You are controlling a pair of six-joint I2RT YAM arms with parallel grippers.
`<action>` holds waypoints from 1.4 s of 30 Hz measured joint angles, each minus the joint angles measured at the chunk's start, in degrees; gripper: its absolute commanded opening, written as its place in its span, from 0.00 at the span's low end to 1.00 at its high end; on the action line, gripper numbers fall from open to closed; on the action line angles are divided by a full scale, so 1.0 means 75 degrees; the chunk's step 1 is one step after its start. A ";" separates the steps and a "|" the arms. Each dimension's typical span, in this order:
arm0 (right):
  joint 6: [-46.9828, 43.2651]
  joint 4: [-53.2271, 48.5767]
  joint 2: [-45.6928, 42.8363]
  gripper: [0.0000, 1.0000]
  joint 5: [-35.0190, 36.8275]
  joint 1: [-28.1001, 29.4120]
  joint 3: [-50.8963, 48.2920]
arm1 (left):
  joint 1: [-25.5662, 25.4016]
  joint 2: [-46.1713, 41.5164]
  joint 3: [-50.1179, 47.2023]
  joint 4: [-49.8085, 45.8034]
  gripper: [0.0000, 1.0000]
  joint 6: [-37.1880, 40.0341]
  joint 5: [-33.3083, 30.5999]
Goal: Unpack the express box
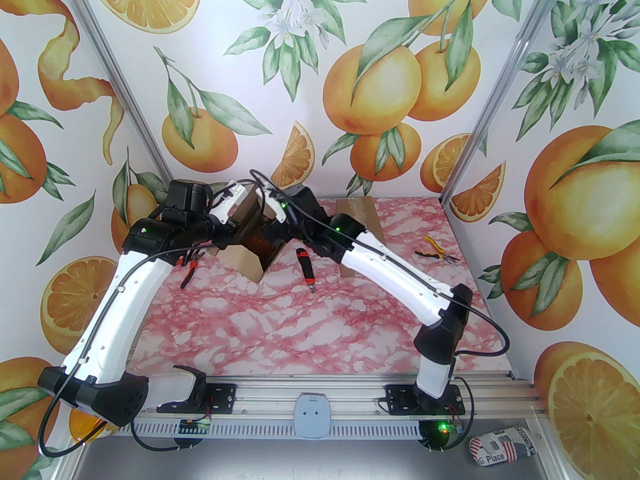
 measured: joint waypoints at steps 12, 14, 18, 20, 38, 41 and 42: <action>-0.1851 0.2148 0.0082 1.00 0.1719 -0.0125 -0.1122 | -0.0175 -0.0169 -0.0012 -0.0189 0.00 0.0087 0.0399; -0.1652 0.2384 0.0067 0.99 0.1760 -0.0181 -0.1329 | -0.0184 -0.0181 -0.0023 -0.0210 0.00 0.0093 0.0423; -0.0970 0.2620 -0.0184 0.97 0.1597 -0.0405 -0.1781 | -0.0187 -0.0189 -0.0192 -0.0105 0.00 0.0108 0.0460; -0.0930 0.2777 -0.0475 1.00 0.1378 -0.0449 -0.2095 | -0.0187 -0.0189 -0.0245 -0.0111 0.00 0.0117 0.0458; -0.3754 0.3780 -0.1139 1.00 0.0889 0.0058 -0.3579 | -0.0169 0.0023 -0.0152 -0.0682 0.00 0.0038 0.0761; -0.3975 0.3786 -0.1137 1.00 0.0825 0.0058 -0.3582 | -0.0166 0.0035 -0.0122 -0.0685 0.00 -0.0035 0.0921; -0.3984 0.3783 -0.1137 1.00 0.0726 0.0052 -0.3585 | -0.0166 0.0035 -0.0111 -0.0691 0.00 -0.0055 0.0965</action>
